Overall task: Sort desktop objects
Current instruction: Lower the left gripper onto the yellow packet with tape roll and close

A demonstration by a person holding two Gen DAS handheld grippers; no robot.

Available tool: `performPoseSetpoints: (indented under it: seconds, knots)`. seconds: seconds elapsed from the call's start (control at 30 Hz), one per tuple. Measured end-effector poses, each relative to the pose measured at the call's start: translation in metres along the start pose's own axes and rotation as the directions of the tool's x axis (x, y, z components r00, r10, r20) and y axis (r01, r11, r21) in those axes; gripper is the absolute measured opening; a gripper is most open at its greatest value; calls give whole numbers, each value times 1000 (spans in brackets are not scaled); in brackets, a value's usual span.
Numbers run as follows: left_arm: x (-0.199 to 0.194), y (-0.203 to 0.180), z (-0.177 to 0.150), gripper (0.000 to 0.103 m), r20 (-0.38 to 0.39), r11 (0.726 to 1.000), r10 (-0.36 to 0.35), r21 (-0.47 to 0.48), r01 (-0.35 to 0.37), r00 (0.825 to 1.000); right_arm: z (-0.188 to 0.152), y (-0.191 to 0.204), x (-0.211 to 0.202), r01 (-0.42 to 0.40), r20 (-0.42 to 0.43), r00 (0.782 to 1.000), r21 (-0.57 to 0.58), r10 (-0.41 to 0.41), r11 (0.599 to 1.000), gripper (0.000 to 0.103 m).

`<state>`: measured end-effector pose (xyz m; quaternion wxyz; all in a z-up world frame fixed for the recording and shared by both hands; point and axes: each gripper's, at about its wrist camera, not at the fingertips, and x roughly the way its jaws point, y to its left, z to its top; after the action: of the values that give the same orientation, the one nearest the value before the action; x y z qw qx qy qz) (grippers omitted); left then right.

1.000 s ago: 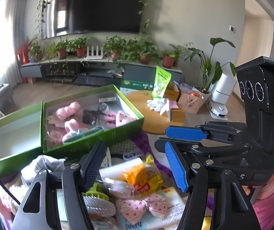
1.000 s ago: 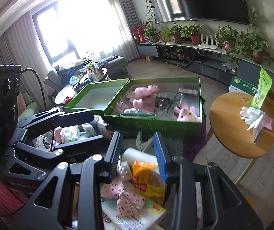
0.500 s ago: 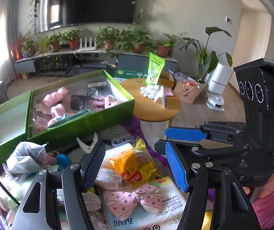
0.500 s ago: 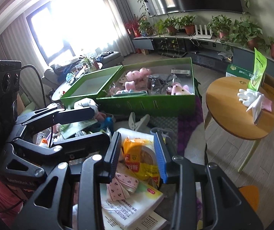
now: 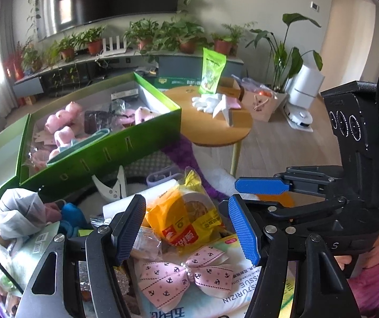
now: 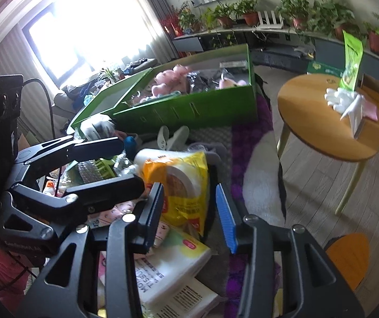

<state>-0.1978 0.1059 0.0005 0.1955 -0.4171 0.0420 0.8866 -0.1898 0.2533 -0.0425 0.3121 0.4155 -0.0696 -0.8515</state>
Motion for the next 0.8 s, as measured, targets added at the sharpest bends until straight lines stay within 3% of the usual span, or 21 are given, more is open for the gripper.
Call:
performPoseSetpoints:
  seconds: [0.5,0.57,0.6,0.73,0.8]
  knots:
    - [20,0,-8,66,-53,1000,24,14,-23,998,-11,-11,17,-20,-43,999,34,21,999,41]
    - [23,0,-11,49,-67,999,36,26,-35,997,-13,-11,19,-26,-47,999,34,28,999,41]
    - [25,0,-13,46,-80,999,38,33,-35,996,-14,-11,20,-32,-50,998,34,34,999,41]
    - [28,1,-20,41,-94,997,46,62,-40,994,-17,-8,25,-18,-54,998,14,19,1000,41]
    - [26,3,-20,41,-90,998,44,52,-40,995,-17,-7,29,-35,-60,998,15,36,999,31]
